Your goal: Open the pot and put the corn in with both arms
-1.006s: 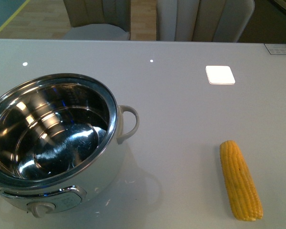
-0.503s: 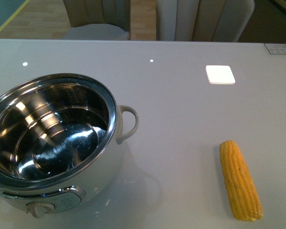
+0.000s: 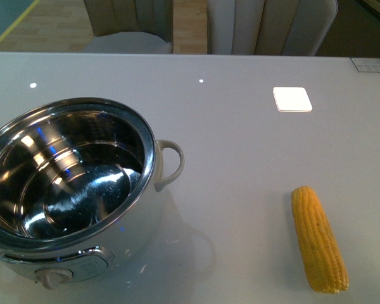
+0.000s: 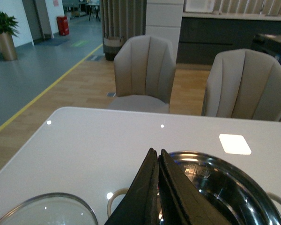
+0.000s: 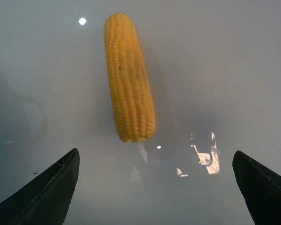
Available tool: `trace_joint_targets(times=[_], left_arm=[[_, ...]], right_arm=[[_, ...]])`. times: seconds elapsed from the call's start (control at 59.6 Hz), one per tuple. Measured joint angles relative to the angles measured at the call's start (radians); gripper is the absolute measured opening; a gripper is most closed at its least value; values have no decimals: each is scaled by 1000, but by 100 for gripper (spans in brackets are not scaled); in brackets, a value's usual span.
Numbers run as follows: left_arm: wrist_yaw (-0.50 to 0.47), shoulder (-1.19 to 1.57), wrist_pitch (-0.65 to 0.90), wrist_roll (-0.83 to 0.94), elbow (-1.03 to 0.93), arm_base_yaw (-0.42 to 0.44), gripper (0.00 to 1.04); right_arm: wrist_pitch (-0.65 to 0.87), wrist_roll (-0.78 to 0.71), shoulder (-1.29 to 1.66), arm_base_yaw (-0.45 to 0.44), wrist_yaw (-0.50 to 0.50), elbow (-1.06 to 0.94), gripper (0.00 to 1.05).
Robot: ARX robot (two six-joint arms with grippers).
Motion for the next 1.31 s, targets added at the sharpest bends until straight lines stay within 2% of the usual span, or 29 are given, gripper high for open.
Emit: trace_joint_targets(times=[0.101,0.218,0.604,0.687,0.905,1.073,1.14,1.19,1.308], left_arm=[[0,-22,-6,0,0,0,3],[0,-24,-9,0,0,0,3],[0,-25,-10,-1,0,0,4],[0,-25,-10,0,0,0,22],[0,-25,-10,0,0,0,55],[0,-25,-10,0,0,0,80],[0,-25,-10,0,0,0,94],[0,-25,-10,1,0,0,99],[0,-25,-10,0,0,0,98]], right_arm=[[154,-34,222,-4,0,43,96],[254,-66,444,-9,-10,111,96],[316,-156,790,16,0,288,95],[320,-170,838,29,0,312,79],[324,-188,888,41,1,336,47],[324,-191,875,42,0,330,33],[306,-190,825,43,-17,311,28],[281,-182,764,46,-43,296,26],[213,-116,590,56,-126,294,23]])
